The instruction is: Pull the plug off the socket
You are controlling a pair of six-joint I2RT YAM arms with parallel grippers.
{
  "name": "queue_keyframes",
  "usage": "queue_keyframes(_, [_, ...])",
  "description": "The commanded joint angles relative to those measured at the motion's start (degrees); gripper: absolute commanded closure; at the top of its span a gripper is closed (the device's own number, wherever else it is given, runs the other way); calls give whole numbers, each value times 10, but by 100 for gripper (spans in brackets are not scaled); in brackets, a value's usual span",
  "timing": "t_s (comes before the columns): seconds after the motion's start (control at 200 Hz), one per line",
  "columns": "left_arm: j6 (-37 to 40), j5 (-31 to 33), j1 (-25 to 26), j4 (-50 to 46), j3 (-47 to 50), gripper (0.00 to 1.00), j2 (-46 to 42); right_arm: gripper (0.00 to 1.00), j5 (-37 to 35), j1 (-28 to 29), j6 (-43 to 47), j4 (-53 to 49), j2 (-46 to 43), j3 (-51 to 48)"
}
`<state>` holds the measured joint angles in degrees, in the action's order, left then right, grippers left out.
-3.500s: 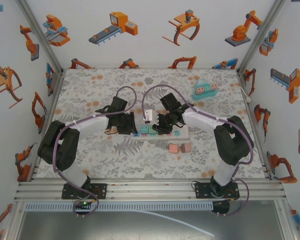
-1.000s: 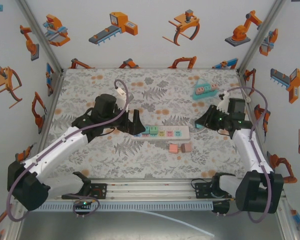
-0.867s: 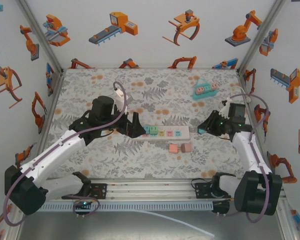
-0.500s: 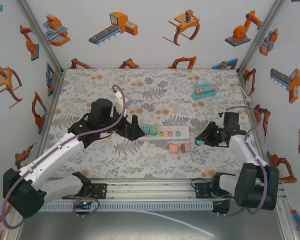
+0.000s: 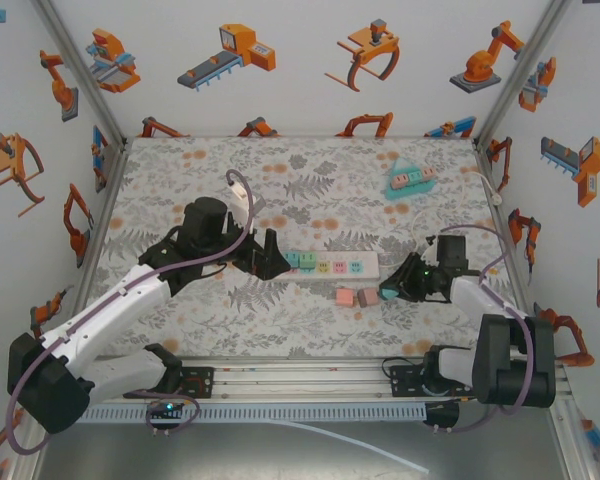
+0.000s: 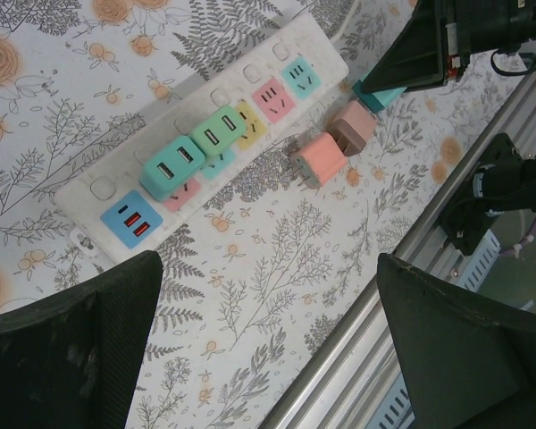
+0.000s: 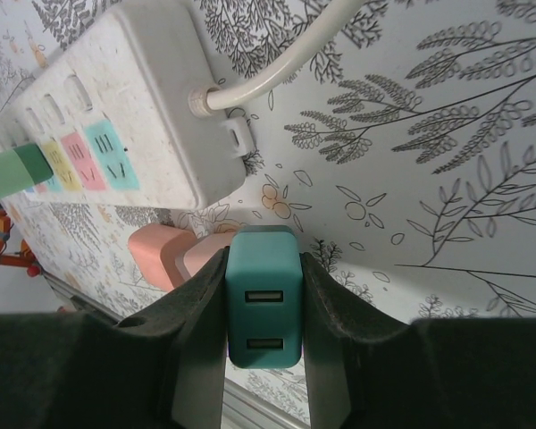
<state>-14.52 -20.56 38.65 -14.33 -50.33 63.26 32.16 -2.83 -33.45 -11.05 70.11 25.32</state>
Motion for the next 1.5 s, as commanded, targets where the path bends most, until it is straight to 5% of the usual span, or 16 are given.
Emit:
queue_keyframes(0.0, [7,3,3,12,2,3,1,72,-4,15,-26,27,-1,-11])
queue_keyframes(0.361, [6,6,2,14,2,3,5,54,-62,29,-32,-4,-22,-19])
queue_keyframes(1.006, [-2,43,2,8,3,3,3,49,-140,33,34,-103,-173,65])
queue_keyframes(1.302, [-47,145,2,1,12,3,0,53,-121,167,225,-10,-180,178])
queue_keyframes(1.492, [-80,196,-3,7,28,3,-4,54,-33,262,449,53,-121,225])
